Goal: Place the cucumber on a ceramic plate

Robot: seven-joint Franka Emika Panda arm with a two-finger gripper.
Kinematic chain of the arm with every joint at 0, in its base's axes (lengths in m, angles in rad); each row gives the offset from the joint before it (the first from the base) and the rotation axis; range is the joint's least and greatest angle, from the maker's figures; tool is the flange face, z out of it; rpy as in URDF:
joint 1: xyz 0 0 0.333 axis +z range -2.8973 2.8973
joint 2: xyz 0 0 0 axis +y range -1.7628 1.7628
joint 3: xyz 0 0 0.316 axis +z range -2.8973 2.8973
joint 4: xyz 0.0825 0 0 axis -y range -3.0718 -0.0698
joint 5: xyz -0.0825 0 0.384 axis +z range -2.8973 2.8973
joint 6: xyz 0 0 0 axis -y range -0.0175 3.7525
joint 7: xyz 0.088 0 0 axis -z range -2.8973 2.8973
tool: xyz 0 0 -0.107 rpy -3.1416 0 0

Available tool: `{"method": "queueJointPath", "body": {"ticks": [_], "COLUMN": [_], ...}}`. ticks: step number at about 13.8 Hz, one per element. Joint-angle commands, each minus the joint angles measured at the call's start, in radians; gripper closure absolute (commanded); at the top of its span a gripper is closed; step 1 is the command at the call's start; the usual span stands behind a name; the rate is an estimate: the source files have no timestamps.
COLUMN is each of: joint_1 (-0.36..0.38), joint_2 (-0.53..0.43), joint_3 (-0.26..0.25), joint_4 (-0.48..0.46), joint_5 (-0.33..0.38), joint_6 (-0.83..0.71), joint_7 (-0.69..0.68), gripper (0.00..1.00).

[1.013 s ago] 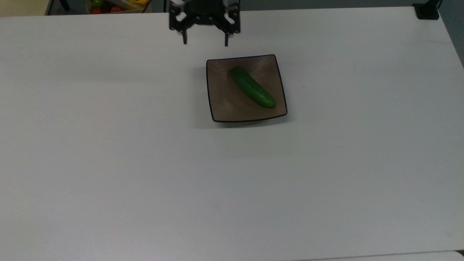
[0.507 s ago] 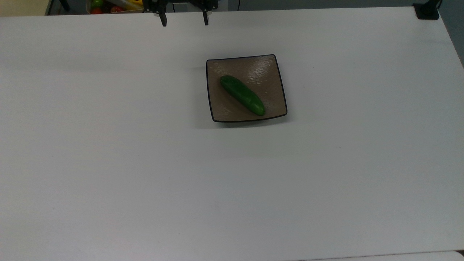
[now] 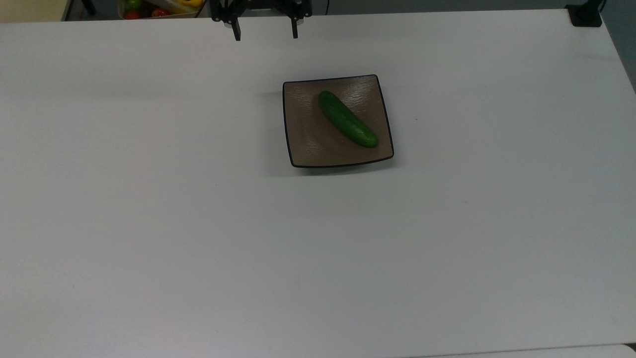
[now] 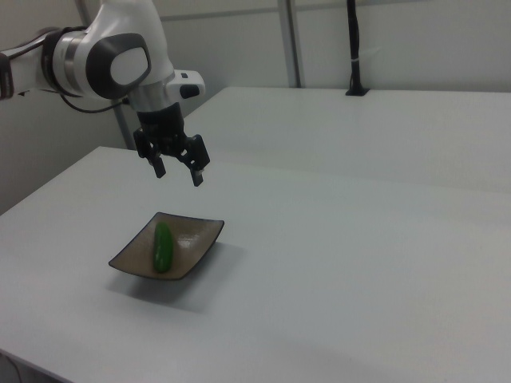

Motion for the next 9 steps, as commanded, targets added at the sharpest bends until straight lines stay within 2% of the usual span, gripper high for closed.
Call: {"method": "queueJointPath", "body": {"ticks": [1,9], "joint_1": [0.005,0.001], "joint_2": [-0.007,-0.007], "joint_3": [0.012,0.012], "joint_4": [-0.005,-0.004], "joint_5": [-0.042,-0.059], "joint_6": [-0.05,-0.042], "joint_7": [0.0,0.002], "gripper": [0.0,0.0]}}
